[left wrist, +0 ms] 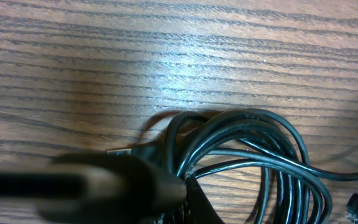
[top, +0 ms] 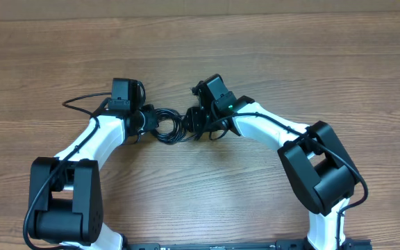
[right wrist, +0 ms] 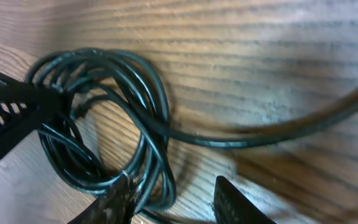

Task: Untangle cables

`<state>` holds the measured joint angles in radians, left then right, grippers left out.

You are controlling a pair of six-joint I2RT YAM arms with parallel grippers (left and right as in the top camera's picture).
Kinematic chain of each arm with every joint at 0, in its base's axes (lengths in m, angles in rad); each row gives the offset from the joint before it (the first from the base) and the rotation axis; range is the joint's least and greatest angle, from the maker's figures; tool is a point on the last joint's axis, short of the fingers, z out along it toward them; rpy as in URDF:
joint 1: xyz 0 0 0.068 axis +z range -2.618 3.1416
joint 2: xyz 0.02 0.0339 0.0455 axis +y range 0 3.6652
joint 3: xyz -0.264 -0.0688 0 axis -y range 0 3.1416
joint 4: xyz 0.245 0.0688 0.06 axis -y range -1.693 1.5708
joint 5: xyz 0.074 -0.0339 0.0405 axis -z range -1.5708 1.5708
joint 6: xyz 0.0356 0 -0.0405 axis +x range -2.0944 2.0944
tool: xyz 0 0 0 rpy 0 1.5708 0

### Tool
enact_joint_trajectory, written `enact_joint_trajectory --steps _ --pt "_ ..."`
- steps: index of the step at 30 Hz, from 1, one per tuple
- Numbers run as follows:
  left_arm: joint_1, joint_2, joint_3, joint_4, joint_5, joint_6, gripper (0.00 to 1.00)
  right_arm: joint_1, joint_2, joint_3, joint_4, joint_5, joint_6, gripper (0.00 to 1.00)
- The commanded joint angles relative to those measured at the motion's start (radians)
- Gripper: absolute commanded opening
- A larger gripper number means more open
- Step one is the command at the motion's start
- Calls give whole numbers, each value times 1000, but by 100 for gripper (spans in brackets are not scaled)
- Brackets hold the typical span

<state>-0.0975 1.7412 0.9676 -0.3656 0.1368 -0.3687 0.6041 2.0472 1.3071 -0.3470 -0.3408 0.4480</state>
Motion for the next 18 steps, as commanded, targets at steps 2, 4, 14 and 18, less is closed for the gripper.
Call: enact_joint_trajectory --steps 2,4,14,18 --pt "7 0 3 7 -13 -21 8 15 44 14 32 -1 -12 39" --pt "7 0 4 7 -13 -21 8 15 48 10 32 -1 -11 40" --pt "7 0 4 7 -13 -21 9 22 57 8 69 72 -7 16" --pt "7 0 3 7 -13 -21 9 44 57 8 77 48 -8 16"
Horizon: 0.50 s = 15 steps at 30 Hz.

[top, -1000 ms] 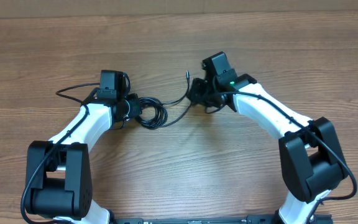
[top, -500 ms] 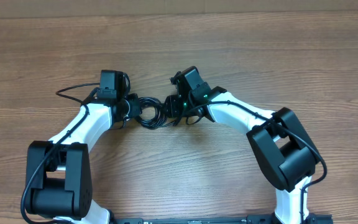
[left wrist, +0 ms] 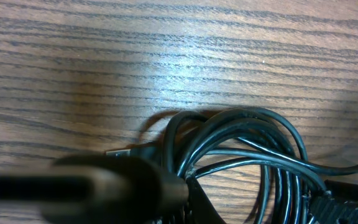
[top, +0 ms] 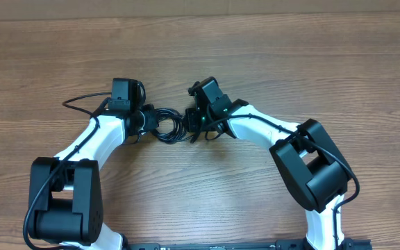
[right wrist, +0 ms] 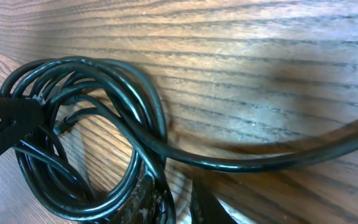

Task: Untangle cables

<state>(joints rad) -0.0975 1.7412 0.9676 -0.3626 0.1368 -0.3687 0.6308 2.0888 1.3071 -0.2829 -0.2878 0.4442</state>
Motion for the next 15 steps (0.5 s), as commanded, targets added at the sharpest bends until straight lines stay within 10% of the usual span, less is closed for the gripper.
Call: enact_joint_trajectory --steps 1,15 --pt "7 0 4 4 -13 -21 9 17 16 8 18 -4 -5 16" --pt "7 -3 13 3 -3 4 4 -6 -222 9 19 -125 23 4"
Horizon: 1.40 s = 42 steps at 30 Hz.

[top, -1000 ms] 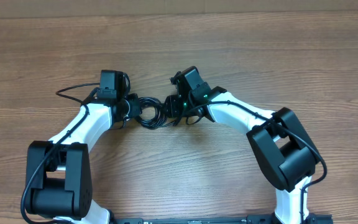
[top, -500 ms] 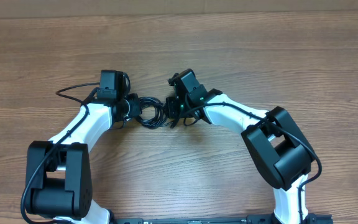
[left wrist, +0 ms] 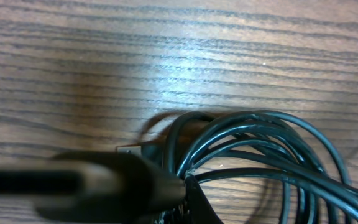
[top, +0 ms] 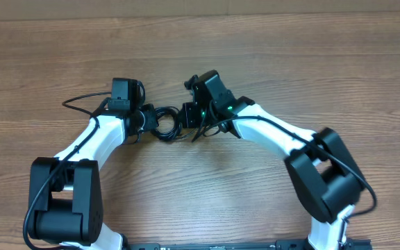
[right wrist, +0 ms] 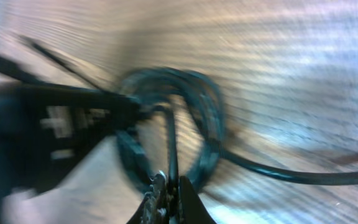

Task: Untangle cables

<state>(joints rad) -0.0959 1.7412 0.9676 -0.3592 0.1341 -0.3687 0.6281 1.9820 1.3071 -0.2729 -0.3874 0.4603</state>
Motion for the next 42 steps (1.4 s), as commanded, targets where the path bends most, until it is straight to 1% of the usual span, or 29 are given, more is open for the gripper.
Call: enact_joint_trajectory --steps 1,3,6,7,8,9,10,12,14,15,16,17,19,21,23,24,26,27,30,32,34,36,40,42 --pt "6 -6 20 -6 8 22 4 -6 -132 9 4 -19 11 4" --pt "6 -34 37 -22 87 91 4 -6 -167 9 -32 32 13 4" --pt "6 -63 37 -49 94 106 4 -6 -168 7 -97 73 -1 4" --pt "6 -63 37 -66 119 123 4 -6 -167 6 -129 73 -58 11" --pt "6 -63 41 -78 156 145 4 -6 -167 6 -150 78 -101 28" --pt "7 -63 50 -90 219 230 4 -8 -167 6 -169 90 -103 45" --pt "7 -64 55 -91 293 347 4 -13 -167 6 -188 91 -102 46" --pt "11 -64 57 -106 375 472 4 -23 -167 6 -209 91 -105 46" --pt "11 -64 57 -109 442 587 4 -31 -167 6 -236 90 -233 46" --pt "11 -64 57 -109 462 613 4 -31 -167 6 -270 91 -304 42" --pt "11 -64 57 -109 461 613 4 -29 -167 6 -291 91 -313 35" --pt "11 -64 57 -108 462 613 4 -29 -167 5 -306 91 -312 33" --pt "11 -64 57 -108 462 612 4 -28 -167 -10 -315 85 -310 33" --pt "11 -64 57 -107 461 599 4 -25 -167 -34 -315 48 -300 36" --pt "11 -64 57 -99 462 571 4 -23 -166 -51 -316 28 -274 38" --pt "11 -64 57 -97 474 568 4 -19 -166 -51 -322 27 -274 38" --pt "11 -64 57 -93 499 524 4 3 -164 -51 -320 27 -274 30" --pt "11 -64 57 -92 499 517 4 14 -162 -51 -321 29 -274 29" --pt "11 -64 57 -89 500 509 4 20 -158 -51 -305 103 -267 31" --pt "11 -64 57 -89 499 502 4 20 -156 -51 -267 132 -267 36" --pt "11 -64 57 -89 499 502 4 20 -156 -51 -244 198 -266 37" --pt "11 -64 57 -89 498 502 4 20 -156 -51 -268 212 -224 37" --pt "11 -64 57 -83 499 480 4 31 -153 -51 -337 207 -204 36" --pt "11 -64 57 -82 499 476 4 38 -153 -51 -341 203 -145 36"
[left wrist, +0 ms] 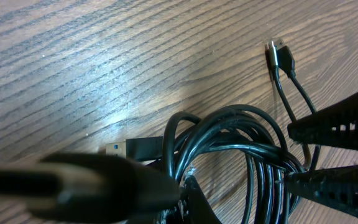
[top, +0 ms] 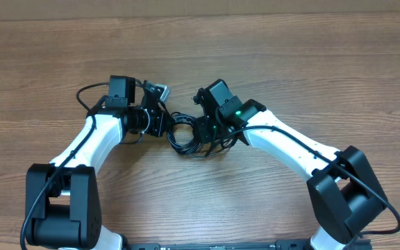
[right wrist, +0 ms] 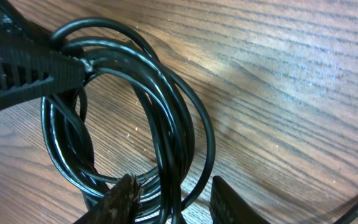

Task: Untangle cables

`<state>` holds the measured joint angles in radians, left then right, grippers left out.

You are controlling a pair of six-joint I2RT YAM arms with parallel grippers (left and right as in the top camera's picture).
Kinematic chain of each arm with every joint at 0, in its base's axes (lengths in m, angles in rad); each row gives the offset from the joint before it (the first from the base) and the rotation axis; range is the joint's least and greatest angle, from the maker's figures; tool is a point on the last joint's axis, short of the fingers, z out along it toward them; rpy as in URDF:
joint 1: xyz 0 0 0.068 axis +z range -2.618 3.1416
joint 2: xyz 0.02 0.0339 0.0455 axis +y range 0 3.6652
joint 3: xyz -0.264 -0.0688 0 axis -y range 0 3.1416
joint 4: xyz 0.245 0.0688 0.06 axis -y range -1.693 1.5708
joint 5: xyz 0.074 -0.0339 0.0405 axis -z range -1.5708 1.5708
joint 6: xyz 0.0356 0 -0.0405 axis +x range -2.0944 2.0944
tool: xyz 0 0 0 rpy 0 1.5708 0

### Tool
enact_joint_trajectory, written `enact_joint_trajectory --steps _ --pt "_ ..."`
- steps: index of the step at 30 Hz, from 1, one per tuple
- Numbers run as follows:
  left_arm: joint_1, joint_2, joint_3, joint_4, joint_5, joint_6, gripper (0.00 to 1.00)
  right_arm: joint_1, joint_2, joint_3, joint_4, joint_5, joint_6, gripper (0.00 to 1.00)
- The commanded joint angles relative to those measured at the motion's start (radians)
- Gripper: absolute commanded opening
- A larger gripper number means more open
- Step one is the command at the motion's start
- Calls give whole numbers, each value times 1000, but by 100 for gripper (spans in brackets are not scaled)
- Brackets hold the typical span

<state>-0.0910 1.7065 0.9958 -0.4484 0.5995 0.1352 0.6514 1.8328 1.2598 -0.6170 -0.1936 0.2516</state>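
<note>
A coil of black cable [top: 184, 136] lies on the wooden table between my two arms. My left gripper [top: 160, 121] [left wrist: 182, 186] is shut on the coil's left side [left wrist: 241, 149]. One USB plug [left wrist: 279, 53] lies loose beyond the coil, and a second plug [left wrist: 120, 148] sticks out beside my left fingers. My right gripper [top: 203, 132] [right wrist: 176, 199] is open, its fingers [right wrist: 126, 193] astride several strands of the coil [right wrist: 135, 124]. The left finger [right wrist: 23, 68] shows at the coil's far side.
The bare wooden table [top: 290, 62] stretches all round the arms. The left arm's own thin black lead [top: 82, 94] loops out beside its wrist. The table's far edge [top: 200, 12] runs along the top of the overhead view.
My right gripper was shut on a single strand; now it is open astride the coil. The left wrist has turned and the coil sits further right and nearer the front.
The left gripper held the coil's left side throughout. My right gripper stood open at the coil's right edge, then narrower over the strands, then shut on one strand. Now it is open again and the coil has shifted towards the right arm.
</note>
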Motion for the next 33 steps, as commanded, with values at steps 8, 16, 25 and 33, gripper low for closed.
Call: enact_joint_trajectory --steps 8,16,25,33 --pt "6 -29 29 7 34 -28 4 15 -3 -4 37 -70 67 23" --pt "6 -29 29 8 33 -28 4 15 -2 -4 35 -133 97 19" --pt "6 -29 29 8 21 -27 4 15 15 -6 128 23 -51 25" --pt "6 -29 29 8 21 -28 4 15 16 -30 90 -128 37 25"
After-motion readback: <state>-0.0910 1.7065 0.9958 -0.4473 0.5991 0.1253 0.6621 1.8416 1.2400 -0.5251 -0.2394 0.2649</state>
